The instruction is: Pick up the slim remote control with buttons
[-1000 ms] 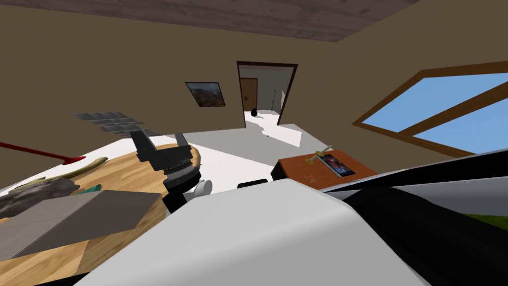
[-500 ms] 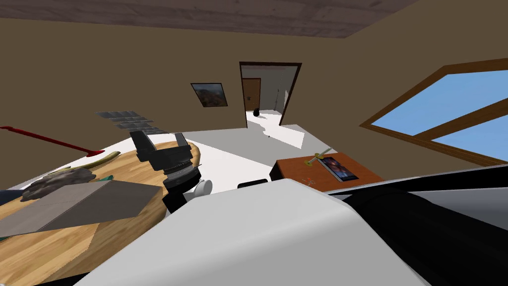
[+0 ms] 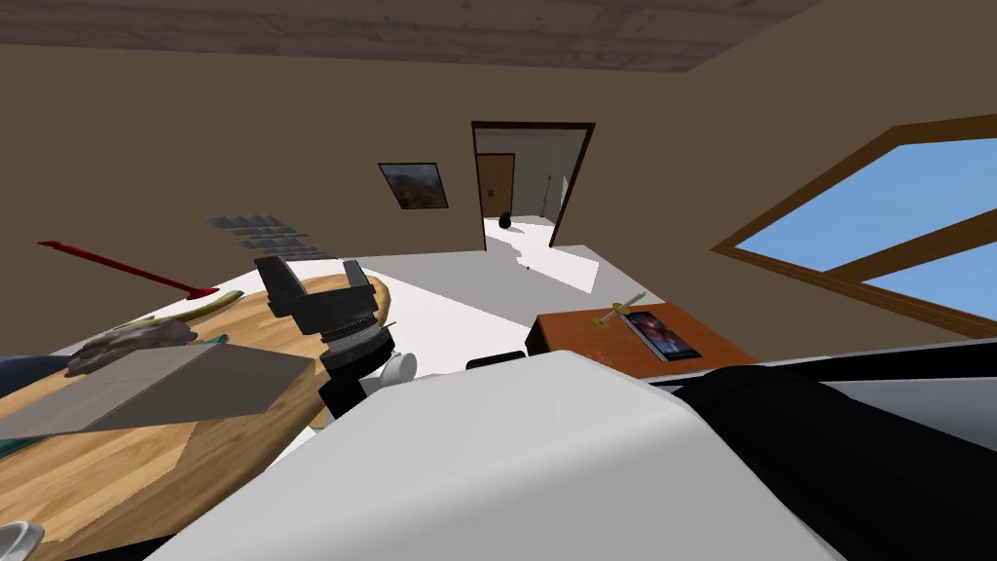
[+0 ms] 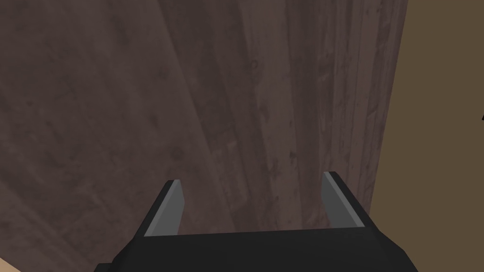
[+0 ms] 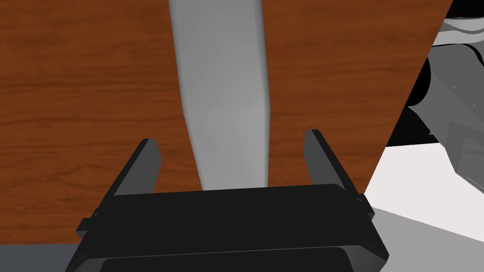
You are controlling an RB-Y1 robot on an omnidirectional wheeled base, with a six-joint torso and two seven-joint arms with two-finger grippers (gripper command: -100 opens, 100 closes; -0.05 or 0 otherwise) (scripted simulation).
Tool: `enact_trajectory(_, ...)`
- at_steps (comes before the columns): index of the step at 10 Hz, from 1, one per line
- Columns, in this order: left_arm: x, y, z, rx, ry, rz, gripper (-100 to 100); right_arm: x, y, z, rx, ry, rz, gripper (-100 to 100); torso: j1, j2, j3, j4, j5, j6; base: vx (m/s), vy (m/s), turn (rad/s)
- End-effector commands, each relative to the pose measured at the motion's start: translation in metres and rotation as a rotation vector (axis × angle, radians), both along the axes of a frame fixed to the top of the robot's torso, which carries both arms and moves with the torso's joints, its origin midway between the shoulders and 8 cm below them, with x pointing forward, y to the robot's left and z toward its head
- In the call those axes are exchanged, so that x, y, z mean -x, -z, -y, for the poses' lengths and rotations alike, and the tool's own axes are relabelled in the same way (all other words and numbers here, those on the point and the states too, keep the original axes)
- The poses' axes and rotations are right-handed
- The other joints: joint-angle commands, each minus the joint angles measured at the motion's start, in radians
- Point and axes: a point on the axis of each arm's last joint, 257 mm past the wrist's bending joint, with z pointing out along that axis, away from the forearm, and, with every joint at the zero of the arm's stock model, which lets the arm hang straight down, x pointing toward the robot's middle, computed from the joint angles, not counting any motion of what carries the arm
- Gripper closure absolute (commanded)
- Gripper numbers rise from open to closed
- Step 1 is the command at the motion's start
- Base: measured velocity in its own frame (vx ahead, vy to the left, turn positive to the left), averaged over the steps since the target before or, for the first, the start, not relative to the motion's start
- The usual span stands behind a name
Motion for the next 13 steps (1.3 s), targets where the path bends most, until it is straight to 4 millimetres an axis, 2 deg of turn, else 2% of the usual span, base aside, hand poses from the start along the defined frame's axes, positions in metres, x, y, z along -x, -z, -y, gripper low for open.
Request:
enact_trajectory(1, 0.0, 0.0, 0.0, 0.0, 0.0, 0.0, 0, 0.0, 0.0, 0.0, 0.0, 0.0, 0.0, -100, 0.0, 0.0, 0.0, 0.0, 0.0, 0.0, -0.018, -0.048, 0.011)
enact_trajectory(2, 0.0, 0.0, 0.0, 0.0, 0.0, 0.0, 0, 0.001, 0.0, -0.001, -0.001, -0.001, -0.001, 0, 0.004, -0.001, 0.0, 0.0, 0.001, 0.0, -0.003, -0.01, 0.001)
enact_trajectory(3, 0.0, 0.0, 0.0, 0.0, 0.0, 0.0, 0, -0.018, 0.011, -0.009, -0.033, 0.006, 0.033, -100, 0.007, -0.002, -0.001, 0.0, 0.002, 0.0, -0.037, 0.023, 0.09)
enact_trajectory(4, 0.0, 0.0, 0.0, 0.0, 0.0, 0.0, 0, -0.002, 0.007, 0.008, 0.001, 0.009, 0.002, -100, 0.009, -0.001, 0.0, 0.0, 0.002, 0.0, -0.044, 0.033, 0.04)
enact_trajectory(5, 0.0, 0.0, 0.0, 0.0, 0.0, 0.0, 0, -0.023, 0.018, -0.008, -0.046, 0.015, 0.042, -100, 0.01, 0.0, 0.0, 0.0, 0.002, 0.0, -0.062, 0.054, 0.062)
enact_trajectory(7, 0.0, 0.0, 0.0, 0.0, 0.0, 0.0, 0, -0.004, 0.013, 0.017, 0.004, 0.019, 0.001, -100, 0.011, 0.001, 0.001, 0.0, 0.003, 0.0, -0.041, 0.031, 0.011)
enact_trajectory(8, 0.0, 0.0, 0.0, 0.0, 0.0, 0.0, 0, -0.024, 0.023, 0.008, -0.03, 0.025, 0.035, -100, 0.01, 0.0, 0.0, 0.0, 0.003, 0.0, -0.035, 0.02, 0.086)
enact_trajectory(9, 0.0, 0.0, 0.0, 0.0, 0.0, 0.0, 0, -0.009, 0.019, 0.022, 0.0, 0.029, 0.008, -100, 0.009, 0.0, 0.0, 0.0, 0.002, 0.0, -0.032, 0.021, 0.046)
enact_trajectory(10, 0.0, 0.0, 0.0, 0.0, 0.0, 0.0, 0, -0.03, 0.028, 0.012, -0.035, 0.033, 0.041, -100, 0.009, 0.0, 0.0, 0.0, 0.002, 0.0, -0.055, 0.042, 0.064)
enact_trajectory(11, 0.0, 0.0, 0.0, 0.0, 0.0, 0.0, 0, -0.028, 0.027, 0.014, -0.032, 0.034, 0.038, -100, 0.011, 0.001, 0.0, 0.0, 0.002, 0.0, -0.067, 0.044, 0.056)
enact_trajectory(12, 0.0, 0.0, 0.0, 0.0, 0.0, 0.0, 0, -0.019, 0.024, 0.023, -0.011, 0.037, 0.019, -100, 0.011, 0.002, 0.001, 0.0, 0.003, 0.0, -0.338, 0.05, 0.021)
enact_trajectory(13, 0.0, 0.0, 0.0, 0.0, 0.0, 0.001, 0, -0.01, 0.021, 0.032, 0.007, 0.04, 0.003, -100, 0.011, 0.018, 0.008, 0.002, 0.003, 0.003, -0.235, 0.084, 0.149)
